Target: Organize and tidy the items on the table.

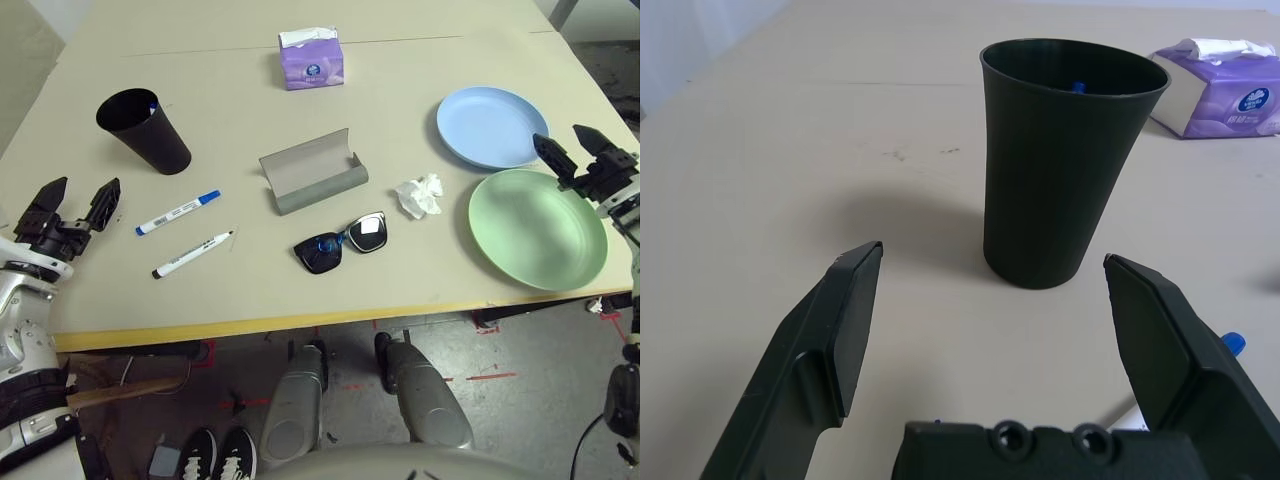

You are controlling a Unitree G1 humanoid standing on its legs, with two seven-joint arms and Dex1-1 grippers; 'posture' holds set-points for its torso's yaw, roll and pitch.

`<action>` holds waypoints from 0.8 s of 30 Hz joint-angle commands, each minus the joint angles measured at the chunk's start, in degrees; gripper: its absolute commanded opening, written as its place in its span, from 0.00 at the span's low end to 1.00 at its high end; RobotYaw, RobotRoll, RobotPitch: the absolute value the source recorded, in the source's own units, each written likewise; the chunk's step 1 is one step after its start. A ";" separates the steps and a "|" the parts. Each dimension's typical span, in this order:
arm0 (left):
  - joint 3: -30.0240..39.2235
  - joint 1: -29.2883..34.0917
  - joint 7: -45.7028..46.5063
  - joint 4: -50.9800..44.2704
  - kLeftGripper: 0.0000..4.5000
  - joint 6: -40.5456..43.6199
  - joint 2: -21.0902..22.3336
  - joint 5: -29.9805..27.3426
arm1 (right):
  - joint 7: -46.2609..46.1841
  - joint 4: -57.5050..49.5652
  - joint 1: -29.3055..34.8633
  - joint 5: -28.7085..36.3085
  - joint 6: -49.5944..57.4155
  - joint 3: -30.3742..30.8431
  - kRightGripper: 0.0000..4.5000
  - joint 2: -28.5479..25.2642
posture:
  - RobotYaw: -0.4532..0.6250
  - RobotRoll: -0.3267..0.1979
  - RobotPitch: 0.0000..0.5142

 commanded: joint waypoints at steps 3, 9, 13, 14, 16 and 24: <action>0.95 2.06 -0.47 0.43 1.00 -0.14 0.83 0.31 | 0.47 0.09 0.91 0.37 -0.38 -0.59 0.99 -0.04 | 0.31 0.62 0.50; 0.17 0.84 -5.11 0.71 1.00 0.05 2.13 -1.55 | 0.54 -0.18 0.92 0.35 -0.64 -0.52 0.99 0.11 | 0.30 0.62 0.49; -3.22 -3.39 -15.70 1.43 1.00 0.29 4.35 -3.12 | 0.81 0.58 0.23 0.16 -0.88 -0.42 0.99 -0.20 | 0.30 0.62 0.48; -4.59 -5.03 -19.03 1.95 1.00 1.03 5.08 -3.58 | 0.86 0.69 0.09 0.10 -0.93 -0.39 0.99 -0.25 | 0.30 0.62 0.48; -7.47 -8.17 -25.22 2.65 1.00 2.71 6.23 -4.40 | 0.96 0.71 -0.05 0.01 -0.97 -0.37 0.99 -0.37 | 0.29 0.62 0.48; -18.35 -17.10 -46.41 6.69 1.00 5.06 7.77 -3.07 | 0.82 -2.08 2.15 0.56 -0.53 -1.53 0.99 -1.13 | 0.23 0.62 0.48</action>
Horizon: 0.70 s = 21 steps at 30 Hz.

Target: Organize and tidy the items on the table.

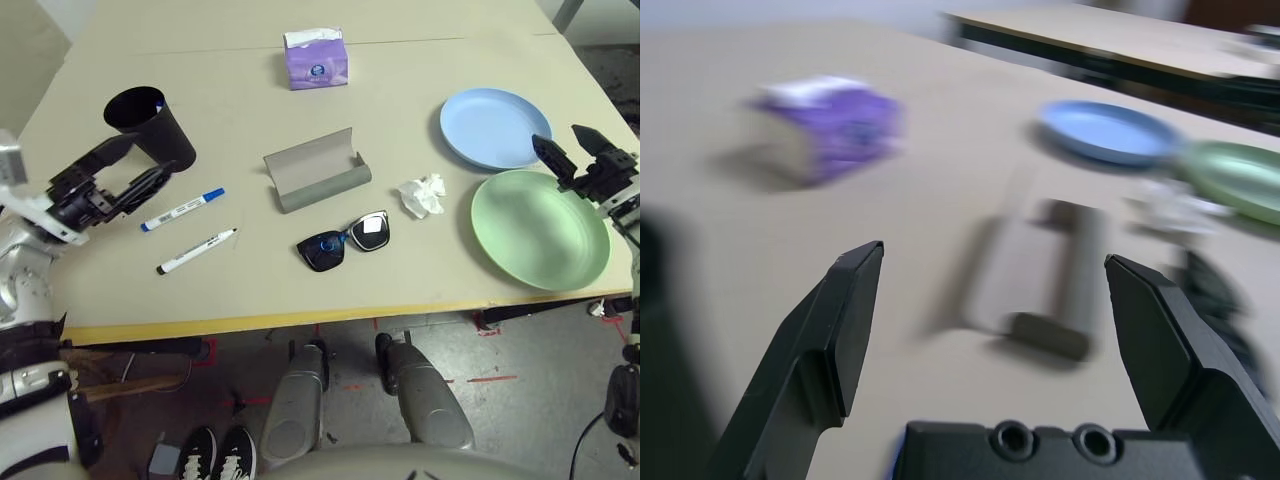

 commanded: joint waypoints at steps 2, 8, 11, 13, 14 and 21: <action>-5.03 -1.27 -10.18 2.66 1.00 -1.32 0.88 2.08 | -0.29 -2.99 3.15 0.87 0.43 -2.03 0.99 -1.07 | 0.21 0.62 0.49; -7.51 -5.89 -13.23 5.90 1.00 -1.67 -0.54 3.00 | -4.40 -11.16 8.22 5.23 8.72 -6.78 0.99 -2.64 | 0.14 0.62 0.50; -7.46 -7.90 -13.15 8.19 1.00 -2.89 -1.20 3.75 | -10.33 -19.21 11.35 6.91 19.17 -9.86 0.99 -6.14 | 0.11 0.62 0.50; -7.46 -8.71 -13.37 9.77 1.00 -3.86 -1.47 4.31 | -12.42 -25.05 13.59 9.61 28.37 -12.90 0.99 -10.65 | 0.08 0.62 0.50; -7.51 -8.98 -13.48 10.33 1.00 -4.25 -1.56 4.51 | -12.41 -27.15 14.65 11.16 32.52 -14.39 0.99 -13.03 | 0.07 0.62 0.50; -9.19 -11.01 -13.58 14.58 1.00 -7.32 -3.30 5.56 | -7.66 -33.38 20.96 23.12 71.14 -25.59 0.99 -32.93 | 0.02 0.62 0.53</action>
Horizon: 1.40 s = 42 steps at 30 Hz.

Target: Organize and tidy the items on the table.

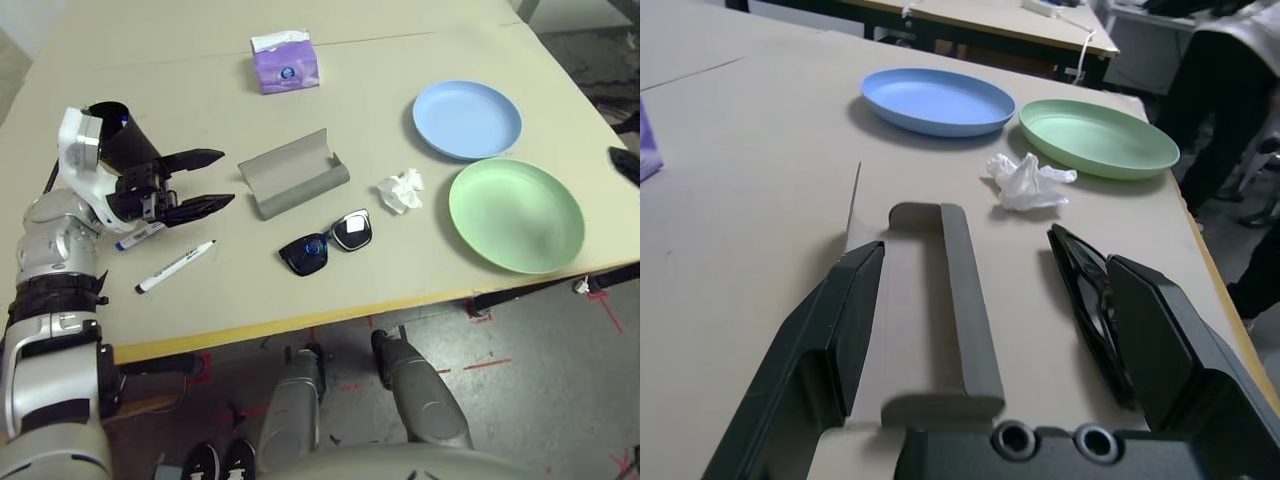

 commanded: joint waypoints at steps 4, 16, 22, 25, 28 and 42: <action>-2.36 -0.83 -0.66 2.75 1.00 -2.97 -2.43 1.35 | 5.56 -5.35 9.49 5.49 24.80 -4.07 0.99 -8.04 | 0.01 0.62 0.54; -2.06 0.59 -0.66 1.85 1.00 -3.65 -2.89 0.81 | 3.58 -3.17 7.78 8.19 25.32 1.28 0.99 -3.84 | 0.05 0.62 0.54; -0.76 1.91 -0.65 0.72 1.00 -3.37 -2.08 0.76 | -1.49 -0.98 -2.50 8.72 25.32 6.60 0.99 2.21 | 0.08 0.62 0.54; -0.34 3.02 -0.44 -0.58 1.00 -3.16 -2.04 0.67 | -3.34 -0.31 -5.81 8.05 25.32 8.75 0.99 4.69 | 0.08 0.62 0.54; 0.13 4.37 -0.03 -2.24 1.00 -2.75 -2.01 0.40 | -4.79 0.47 -8.52 7.03 25.32 10.53 0.99 7.02 | 0.11 0.62 0.54; 1.86 10.14 2.52 -10.42 1.00 -0.21 -2.29 -1.51 | -5.10 3.75 -12.41 2.03 21.42 18.73 0.99 13.42 | 0.14 0.62 0.55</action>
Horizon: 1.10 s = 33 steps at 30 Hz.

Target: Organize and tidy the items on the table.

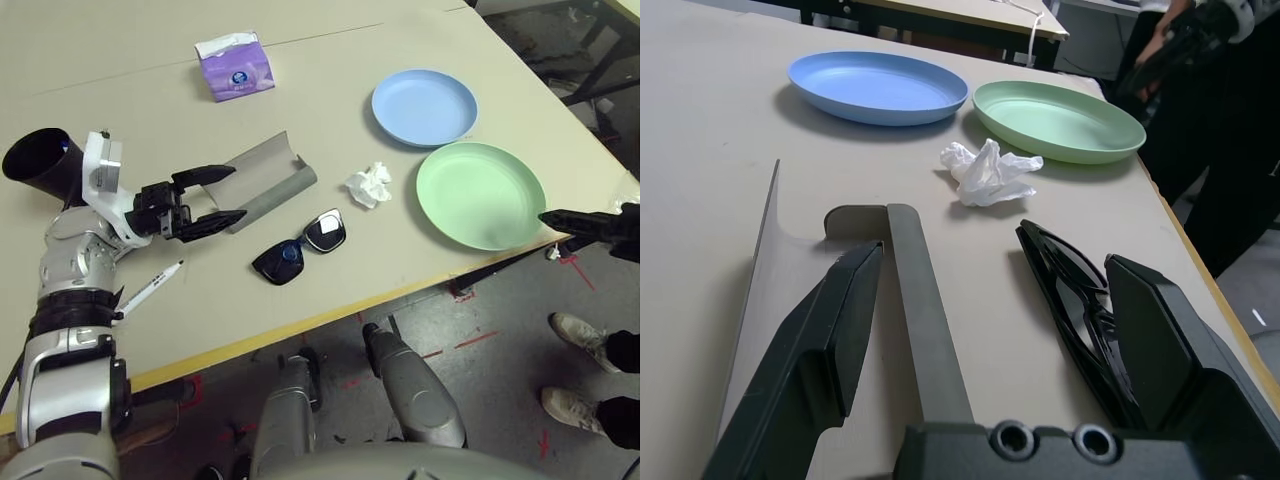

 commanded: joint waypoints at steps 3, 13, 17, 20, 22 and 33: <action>1.11 2.71 0.84 -3.78 1.00 1.30 0.25 -1.08 | 0.88 1.96 0.09 -2.48 -2.08 3.73 0.99 1.10 | 0.15 0.62 0.54; 1.57 3.49 2.20 -6.34 1.00 2.36 0.24 -1.71 | 3.24 4.81 1.29 -5.57 -6.90 7.08 0.99 1.28 | 0.16 0.62 0.53; 1.53 3.55 2.43 -6.68 1.00 2.55 0.16 -1.80 | 4.48 5.13 2.38 -6.39 -7.20 7.23 0.99 0.12 | 0.16 0.62 0.53; 1.46 3.73 2.61 -7.00 1.00 2.67 0.05 -1.88 | 5.44 5.23 3.27 -6.89 -7.23 7.23 0.99 -1.12 | 0.16 0.62 0.53; 1.35 3.86 2.74 -7.18 1.00 2.67 -0.08 -1.91 | 5.97 5.27 3.73 -7.06 -6.95 7.30 0.99 -1.95 | 0.16 0.62 0.54; 0.85 4.07 2.93 -7.81 1.00 2.79 -0.77 -1.94 | 7.19 5.43 4.89 -8.38 -6.34 7.75 0.99 -4.73 | 0.15 0.62 0.54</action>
